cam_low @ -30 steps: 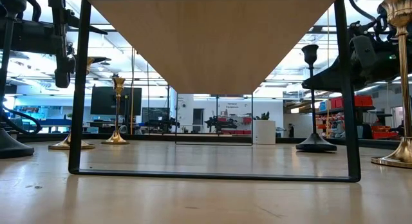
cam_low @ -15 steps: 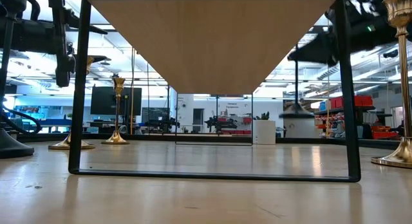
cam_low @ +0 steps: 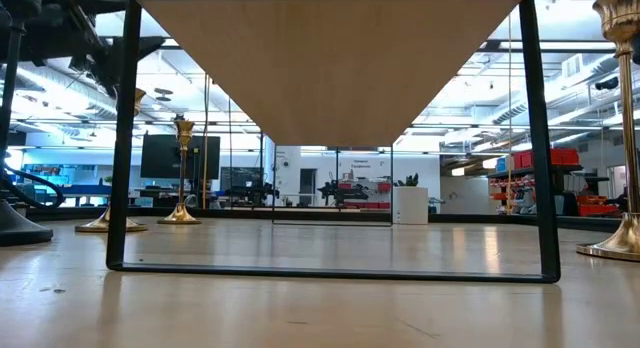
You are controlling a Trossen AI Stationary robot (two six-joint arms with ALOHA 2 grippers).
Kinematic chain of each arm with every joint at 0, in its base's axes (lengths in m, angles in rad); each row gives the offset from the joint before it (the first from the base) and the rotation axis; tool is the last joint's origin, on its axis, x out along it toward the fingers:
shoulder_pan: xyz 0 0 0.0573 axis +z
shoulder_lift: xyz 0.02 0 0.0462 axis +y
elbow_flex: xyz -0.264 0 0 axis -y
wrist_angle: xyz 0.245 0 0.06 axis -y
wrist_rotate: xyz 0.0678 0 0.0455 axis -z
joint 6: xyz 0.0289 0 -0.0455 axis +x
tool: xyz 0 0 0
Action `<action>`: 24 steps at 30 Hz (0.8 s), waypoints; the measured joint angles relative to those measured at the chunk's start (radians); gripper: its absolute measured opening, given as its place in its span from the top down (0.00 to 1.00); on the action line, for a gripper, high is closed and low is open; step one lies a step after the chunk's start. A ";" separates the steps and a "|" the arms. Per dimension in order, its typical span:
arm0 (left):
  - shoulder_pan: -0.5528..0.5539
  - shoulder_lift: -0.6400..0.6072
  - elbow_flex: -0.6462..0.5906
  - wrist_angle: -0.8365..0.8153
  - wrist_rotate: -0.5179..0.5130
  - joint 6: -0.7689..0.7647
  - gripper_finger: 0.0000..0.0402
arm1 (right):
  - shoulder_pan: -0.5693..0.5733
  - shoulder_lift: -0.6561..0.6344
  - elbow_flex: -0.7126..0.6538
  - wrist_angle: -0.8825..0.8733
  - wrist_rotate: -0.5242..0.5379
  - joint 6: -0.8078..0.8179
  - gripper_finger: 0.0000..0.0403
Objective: Pick & Place candle stick holders
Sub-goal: Put the top right black candle holder on the shelf
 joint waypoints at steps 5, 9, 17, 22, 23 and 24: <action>0.000 0.000 0.000 0.000 -0.001 0.075 0.37 | -0.055 0.075 0.053 0.076 -0.084 -0.010 1.00; 0.000 0.000 0.000 -0.002 -0.001 0.075 0.37 | -0.110 0.188 0.074 0.109 -0.157 0.013 1.00; 0.000 0.000 0.000 -0.002 0.000 0.075 0.37 | -0.214 0.411 0.161 0.220 -0.284 0.025 1.00; 0.000 0.000 0.000 -0.016 0.000 0.071 0.37 | -0.253 0.498 0.178 0.314 -0.377 0.040 1.00; 0.000 0.000 0.000 -0.016 0.000 0.069 0.37 | -0.259 0.516 0.177 0.322 -0.396 0.042 1.00; 0.000 0.000 0.000 -0.016 0.000 0.069 0.37 | -0.263 0.529 0.177 0.327 -0.401 0.044 1.00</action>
